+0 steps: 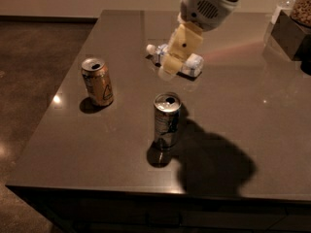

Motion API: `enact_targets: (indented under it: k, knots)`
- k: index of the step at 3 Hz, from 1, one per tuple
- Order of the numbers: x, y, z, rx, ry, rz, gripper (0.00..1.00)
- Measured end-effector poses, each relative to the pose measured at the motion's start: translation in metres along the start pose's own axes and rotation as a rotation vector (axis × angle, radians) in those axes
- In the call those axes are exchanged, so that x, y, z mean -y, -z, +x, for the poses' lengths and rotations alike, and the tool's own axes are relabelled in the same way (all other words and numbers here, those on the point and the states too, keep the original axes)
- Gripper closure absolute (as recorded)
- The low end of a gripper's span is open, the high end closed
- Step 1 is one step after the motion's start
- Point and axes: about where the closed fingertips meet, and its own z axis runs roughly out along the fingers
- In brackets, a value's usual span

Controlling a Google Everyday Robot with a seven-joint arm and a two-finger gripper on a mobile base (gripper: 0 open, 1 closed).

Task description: Pick orange can

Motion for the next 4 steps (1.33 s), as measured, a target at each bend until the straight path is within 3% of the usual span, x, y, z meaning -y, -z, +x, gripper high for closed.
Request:
enact_targets:
  k: [2,4]
  knots:
    - [-0.011,-0.047,-0.051,0.029,-0.069,-0.023,0.0]
    - [-0.039,-0.103,-0.088,0.056,-0.06,-0.036,0.0]
